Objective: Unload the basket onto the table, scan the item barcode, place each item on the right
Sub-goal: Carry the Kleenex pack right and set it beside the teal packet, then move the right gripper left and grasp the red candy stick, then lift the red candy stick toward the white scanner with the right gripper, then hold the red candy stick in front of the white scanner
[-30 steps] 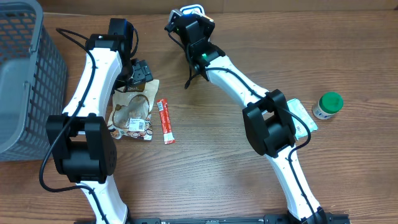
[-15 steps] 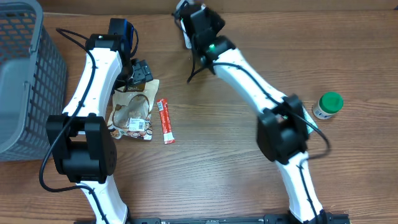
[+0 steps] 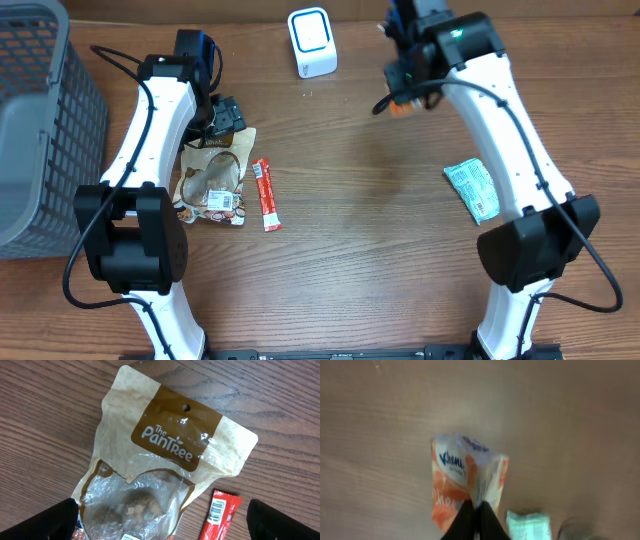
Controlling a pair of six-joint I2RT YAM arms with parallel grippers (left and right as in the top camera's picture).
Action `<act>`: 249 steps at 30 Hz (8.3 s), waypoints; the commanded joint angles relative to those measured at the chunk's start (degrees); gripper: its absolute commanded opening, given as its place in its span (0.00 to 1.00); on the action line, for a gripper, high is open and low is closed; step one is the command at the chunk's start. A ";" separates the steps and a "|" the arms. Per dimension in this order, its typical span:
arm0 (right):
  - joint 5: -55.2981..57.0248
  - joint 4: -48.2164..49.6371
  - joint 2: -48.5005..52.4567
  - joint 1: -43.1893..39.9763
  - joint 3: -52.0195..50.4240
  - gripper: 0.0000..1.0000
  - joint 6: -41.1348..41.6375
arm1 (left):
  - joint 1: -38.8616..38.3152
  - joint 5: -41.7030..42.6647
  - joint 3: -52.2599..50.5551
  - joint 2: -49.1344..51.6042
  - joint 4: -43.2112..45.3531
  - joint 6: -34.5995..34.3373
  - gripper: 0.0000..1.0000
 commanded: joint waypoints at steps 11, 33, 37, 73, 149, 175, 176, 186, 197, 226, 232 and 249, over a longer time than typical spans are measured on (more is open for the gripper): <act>1.33 -0.57 1.44 -11.98 -22.40 0.04 3.63 | -0.11 -0.72 1.25 0.52 -0.13 -0.02 1.00; 7.32 0.22 1.44 -16.68 -25.42 0.21 4.07 | -0.11 -0.72 1.25 0.52 -0.13 -0.04 1.00; 7.30 0.26 1.44 -16.68 -25.42 0.28 4.09 | -0.11 -0.70 1.25 0.52 -0.13 -0.04 1.00; -18.10 23.19 1.44 18.14 -25.44 0.33 31.50 | -0.11 -0.72 1.25 0.52 -0.13 -0.02 1.00; -0.61 44.04 3.48 35.19 -42.71 0.16 43.25 | -0.11 -0.70 1.25 0.52 -0.15 -0.02 1.00; 13.38 36.35 0.46 29.24 -38.64 0.03 34.21 | -0.11 -0.70 1.22 0.52 -0.13 -0.04 1.00; 15.98 35.71 -0.44 29.16 -37.88 0.03 32.50 | -0.11 -0.70 1.22 0.52 -0.13 -0.02 1.00; 42.77 36.09 -6.95 28.85 -34.86 0.03 5.31 | -0.13 -0.72 1.22 0.52 -0.13 -0.02 0.99; 56.81 52.72 -8.98 25.20 -34.64 0.03 -28.55 | -0.11 -0.72 1.22 0.52 -0.13 -0.02 1.00; 45.33 119.71 12.72 15.82 -34.42 0.03 -82.84 | -0.11 -0.70 1.22 0.52 -0.13 -0.04 1.00; 41.03 122.88 16.96 15.32 -34.29 0.03 -82.84 | -0.13 -0.70 1.22 0.52 -0.13 -0.04 1.00; 40.61 123.60 20.31 14.45 -34.27 0.03 -82.82 | -0.13 -0.72 1.22 0.52 -0.13 -0.04 1.00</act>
